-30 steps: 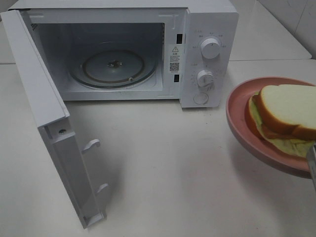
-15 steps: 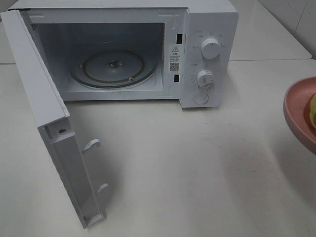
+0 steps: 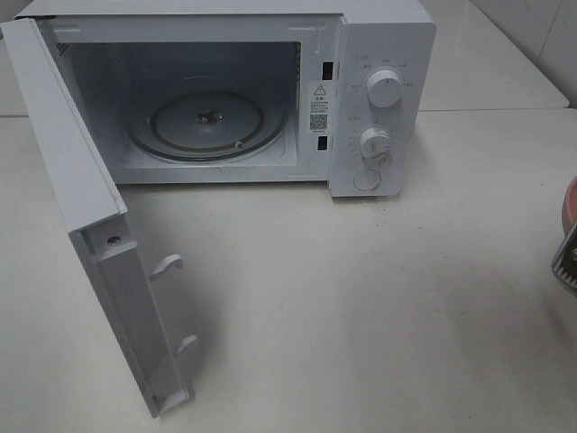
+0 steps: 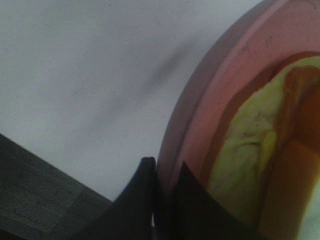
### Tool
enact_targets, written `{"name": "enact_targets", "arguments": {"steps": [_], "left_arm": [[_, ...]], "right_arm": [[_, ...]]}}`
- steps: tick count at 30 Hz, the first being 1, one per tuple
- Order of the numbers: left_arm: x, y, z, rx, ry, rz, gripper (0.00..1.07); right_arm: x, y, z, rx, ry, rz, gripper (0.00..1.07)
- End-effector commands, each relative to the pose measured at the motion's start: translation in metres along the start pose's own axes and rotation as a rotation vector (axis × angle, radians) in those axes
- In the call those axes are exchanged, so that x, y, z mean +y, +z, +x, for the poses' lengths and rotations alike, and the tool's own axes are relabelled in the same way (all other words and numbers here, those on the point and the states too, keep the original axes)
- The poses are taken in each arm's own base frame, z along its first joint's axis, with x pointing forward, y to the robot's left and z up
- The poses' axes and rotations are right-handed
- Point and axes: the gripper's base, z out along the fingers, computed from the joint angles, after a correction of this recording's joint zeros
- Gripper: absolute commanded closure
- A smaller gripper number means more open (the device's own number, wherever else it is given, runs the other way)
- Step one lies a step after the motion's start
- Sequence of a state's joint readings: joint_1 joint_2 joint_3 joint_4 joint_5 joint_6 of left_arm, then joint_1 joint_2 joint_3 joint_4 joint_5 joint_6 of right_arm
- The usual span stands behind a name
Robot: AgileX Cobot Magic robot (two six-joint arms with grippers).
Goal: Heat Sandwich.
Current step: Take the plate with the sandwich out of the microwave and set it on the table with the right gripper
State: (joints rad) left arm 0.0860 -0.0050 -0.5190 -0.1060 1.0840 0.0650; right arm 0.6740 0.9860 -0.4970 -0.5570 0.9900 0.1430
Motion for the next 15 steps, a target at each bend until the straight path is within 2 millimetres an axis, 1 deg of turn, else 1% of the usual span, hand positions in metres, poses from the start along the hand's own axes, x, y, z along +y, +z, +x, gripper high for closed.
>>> {"name": "enact_targets", "arguments": {"steps": [1,2,4,5,6,8,9,10,11,13,14,15], "left_arm": [[0.0,-0.002,0.0,-0.027,-0.004,-0.001,0.09],[0.0,-0.002,0.0,-0.027,-0.004,-0.001,0.09],[0.0,-0.002,0.0,-0.027,-0.004,-0.001,0.09],[0.0,-0.002,0.0,-0.027,-0.004,-0.001,0.09],[0.0,-0.002,0.0,-0.027,-0.004,-0.001,0.09],[0.0,-0.002,0.0,-0.027,-0.004,-0.001,0.09],[0.0,-0.002,0.0,-0.027,-0.004,-0.001,0.09],[0.0,-0.002,0.0,-0.027,-0.004,-0.001,0.09],[0.0,-0.002,0.0,-0.027,-0.004,-0.001,0.09],[0.0,-0.002,0.0,-0.027,-0.004,-0.001,0.09],[0.0,-0.002,0.0,-0.027,-0.004,-0.001,0.09],[0.0,-0.002,0.0,-0.027,-0.004,-0.001,0.09]], "right_arm": [[-0.004,0.0,-0.005,0.0,0.016,0.043,1.05],[-0.005,0.0,-0.013,0.01,0.054,0.045,1.05],[-0.007,0.0,-0.022,0.017,0.082,0.049,1.05],[-0.007,0.0,-0.022,0.017,0.082,0.049,1.05],[-0.009,0.0,-0.033,0.026,0.113,0.054,1.05],[-0.01,0.001,-0.042,0.034,0.143,0.061,1.05],[-0.011,0.002,-0.046,0.039,0.161,0.063,1.05],[-0.011,0.002,-0.046,0.039,0.161,0.063,1.05],[-0.012,0.004,-0.056,0.052,0.183,0.071,1.05],[-0.012,0.007,-0.065,0.063,0.192,0.078,1.05],[-0.012,0.007,-0.065,0.063,0.192,0.078,1.05],[-0.012,0.01,-0.072,0.074,0.194,0.089,1.05]]}}
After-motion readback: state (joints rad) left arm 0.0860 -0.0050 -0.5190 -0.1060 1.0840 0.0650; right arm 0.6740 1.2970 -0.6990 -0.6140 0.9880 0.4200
